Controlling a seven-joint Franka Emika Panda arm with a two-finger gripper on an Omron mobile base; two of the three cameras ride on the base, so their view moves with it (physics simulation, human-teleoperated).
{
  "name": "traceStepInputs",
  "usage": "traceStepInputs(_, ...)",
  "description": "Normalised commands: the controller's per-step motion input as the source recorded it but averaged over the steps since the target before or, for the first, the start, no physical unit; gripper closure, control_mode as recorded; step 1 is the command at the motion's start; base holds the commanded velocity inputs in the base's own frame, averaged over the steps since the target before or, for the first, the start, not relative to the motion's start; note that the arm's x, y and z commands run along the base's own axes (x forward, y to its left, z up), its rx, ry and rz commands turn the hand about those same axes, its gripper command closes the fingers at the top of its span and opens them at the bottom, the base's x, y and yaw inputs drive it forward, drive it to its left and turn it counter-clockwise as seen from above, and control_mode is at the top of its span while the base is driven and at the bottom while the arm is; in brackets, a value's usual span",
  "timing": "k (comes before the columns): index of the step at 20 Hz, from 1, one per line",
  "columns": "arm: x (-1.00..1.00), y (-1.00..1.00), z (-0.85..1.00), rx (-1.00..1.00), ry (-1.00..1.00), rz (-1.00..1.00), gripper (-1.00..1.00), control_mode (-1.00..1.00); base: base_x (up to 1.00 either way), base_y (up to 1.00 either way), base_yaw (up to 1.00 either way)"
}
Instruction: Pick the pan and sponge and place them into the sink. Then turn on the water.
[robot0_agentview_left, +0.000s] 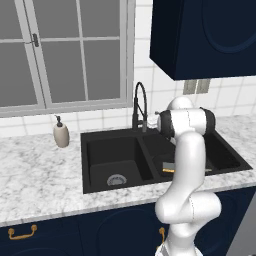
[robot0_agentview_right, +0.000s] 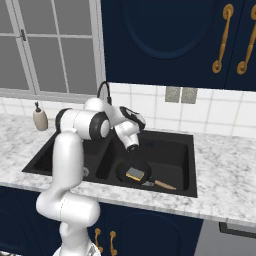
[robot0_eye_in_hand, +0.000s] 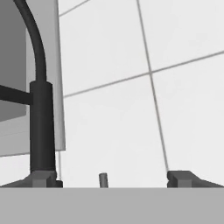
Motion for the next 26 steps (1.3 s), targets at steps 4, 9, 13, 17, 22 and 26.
traceStepInputs(4,0.30,0.00,0.00,0.00,0.03,0.00,-1.00,-1.00,0.00,0.00,0.00)
traceStepInputs(9,0.30,0.00,-0.06,0.00,0.03,0.00,-1.00,-1.00,0.00,0.00,0.00)
traceStepInputs(13,0.31,0.00,-0.26,0.00,0.02,0.00,-1.00,-1.00,0.00,0.00,0.00)
traceStepInputs(17,0.31,0.00,-0.30,0.00,0.00,0.00,-1.00,-1.00,0.00,0.00,0.00)
traceStepInputs(22,0.31,0.00,-0.24,0.00,0.00,0.00,-1.00,-1.00,0.00,0.00,0.00)
traceStepInputs(26,0.38,0.00,-0.16,0.00,0.00,0.00,-1.00,-1.00,0.00,0.00,0.00)
